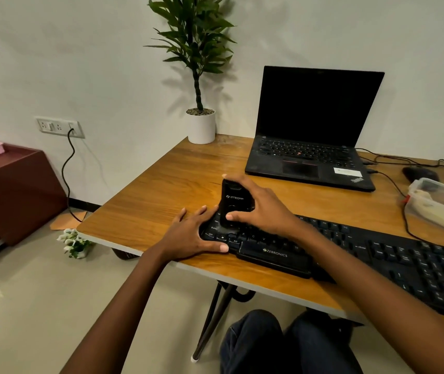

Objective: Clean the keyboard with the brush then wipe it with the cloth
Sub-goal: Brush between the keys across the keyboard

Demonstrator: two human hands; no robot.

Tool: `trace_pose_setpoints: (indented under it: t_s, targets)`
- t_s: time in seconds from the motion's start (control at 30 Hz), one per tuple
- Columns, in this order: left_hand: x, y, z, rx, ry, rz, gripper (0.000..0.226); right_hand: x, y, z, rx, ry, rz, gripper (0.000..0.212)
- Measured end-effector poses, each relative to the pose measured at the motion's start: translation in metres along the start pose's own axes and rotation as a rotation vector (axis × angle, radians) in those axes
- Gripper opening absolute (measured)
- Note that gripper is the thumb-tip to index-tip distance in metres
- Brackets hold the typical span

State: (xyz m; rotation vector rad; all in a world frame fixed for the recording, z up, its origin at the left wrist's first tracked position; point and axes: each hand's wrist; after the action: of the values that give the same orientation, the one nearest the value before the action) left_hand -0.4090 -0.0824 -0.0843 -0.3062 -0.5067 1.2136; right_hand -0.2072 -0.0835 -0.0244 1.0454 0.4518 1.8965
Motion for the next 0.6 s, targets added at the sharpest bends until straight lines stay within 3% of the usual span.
trace_pose_setpoints:
  t_s: [0.13, 0.33, 0.53, 0.6]
  targets:
    - [0.000, -0.003, -0.001, -0.002, 0.000, -0.011, 0.138, 0.018, 0.006, 0.019, -0.178, 0.187, 0.077, 0.074]
    - [0.001, 0.000, -0.004, -0.046, -0.018, -0.050, 0.128, 0.000, 0.013, -0.015, -0.083, -0.024, 0.135, 0.075]
    - [0.001, 0.000, -0.002, 0.020, 0.010, -0.012, 0.138, -0.003, 0.004, 0.030, -0.207, 0.153, 0.099, 0.074]
    - [0.001, 0.000, -0.001, 0.023, 0.008, -0.010, 0.139, 0.006, 0.010, 0.028, -0.265, 0.132, 0.137, 0.074]
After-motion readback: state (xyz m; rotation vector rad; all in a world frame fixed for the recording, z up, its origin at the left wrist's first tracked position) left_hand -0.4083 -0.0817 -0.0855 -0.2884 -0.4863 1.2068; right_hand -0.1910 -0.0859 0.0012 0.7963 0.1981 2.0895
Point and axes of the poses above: each hand's wrist, its own x-axis towards the middle knuckle, its own z-axis out of the back of the hand, y = z × x, and after that the axes turned 15 degrees about -y, right-handed
